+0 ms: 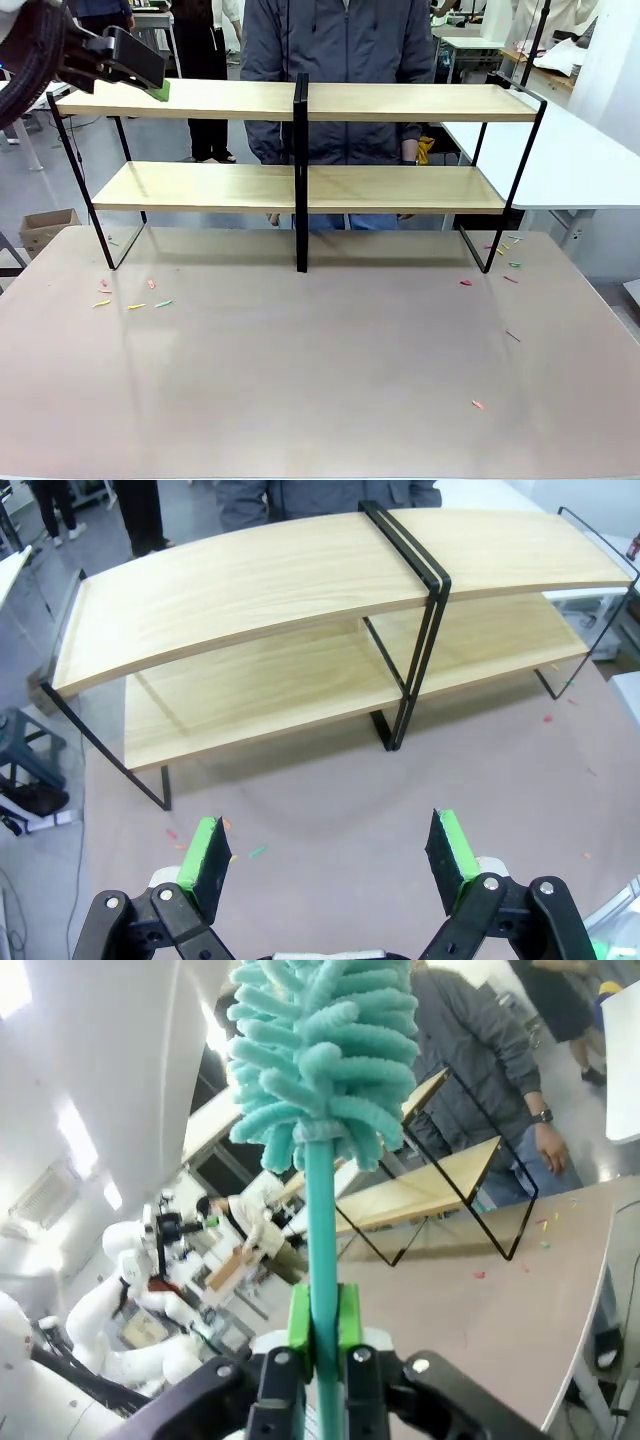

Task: Clean the shelves.
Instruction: Clean another randomly selected level of the Shelf with the Duster.

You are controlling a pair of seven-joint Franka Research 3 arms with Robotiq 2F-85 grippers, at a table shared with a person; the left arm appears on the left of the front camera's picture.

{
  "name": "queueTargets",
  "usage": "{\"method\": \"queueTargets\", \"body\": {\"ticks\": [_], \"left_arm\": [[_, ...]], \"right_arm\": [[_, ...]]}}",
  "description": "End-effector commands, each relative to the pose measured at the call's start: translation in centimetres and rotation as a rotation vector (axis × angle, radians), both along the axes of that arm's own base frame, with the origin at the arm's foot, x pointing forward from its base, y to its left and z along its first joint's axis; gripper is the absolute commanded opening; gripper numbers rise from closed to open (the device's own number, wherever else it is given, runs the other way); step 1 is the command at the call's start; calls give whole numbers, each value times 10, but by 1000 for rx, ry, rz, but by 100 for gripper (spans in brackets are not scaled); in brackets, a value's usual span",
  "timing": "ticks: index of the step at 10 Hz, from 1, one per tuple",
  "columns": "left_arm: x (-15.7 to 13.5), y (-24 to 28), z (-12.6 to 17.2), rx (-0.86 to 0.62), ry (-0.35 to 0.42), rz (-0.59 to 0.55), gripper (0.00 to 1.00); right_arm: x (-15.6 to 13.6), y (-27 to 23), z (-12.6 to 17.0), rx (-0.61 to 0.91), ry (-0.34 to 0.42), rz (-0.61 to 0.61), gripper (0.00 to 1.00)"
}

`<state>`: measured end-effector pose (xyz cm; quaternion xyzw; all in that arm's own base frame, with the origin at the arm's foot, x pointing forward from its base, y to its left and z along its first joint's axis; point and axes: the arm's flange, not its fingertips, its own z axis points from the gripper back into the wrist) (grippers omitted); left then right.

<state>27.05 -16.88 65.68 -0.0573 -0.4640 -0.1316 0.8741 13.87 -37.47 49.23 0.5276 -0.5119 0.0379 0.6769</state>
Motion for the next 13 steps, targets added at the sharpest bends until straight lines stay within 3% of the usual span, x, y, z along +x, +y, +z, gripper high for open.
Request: {"method": "queueTargets", "body": {"ticks": [1, 5, 8, 9, 13], "left_arm": [[0, 1, 1, -9, 0, 2, 100], [0, 1, 1, -9, 0, 2, 100], [0, 1, 1, -9, 0, 2, 100], [0, 1, 1, -9, 0, 2, 100], [0, 1, 1, -9, 0, 2, 100]], "right_arm": [[23, 67, 30, -137, -24, 79, 13], [75, 185, 60, -324, -63, 329, 13], [119, 246, 66, -337, -117, 378, 13], [91, 223, 64, -376, -70, 397, 13], [91, 223, 64, -376, -70, 397, 13]]}}
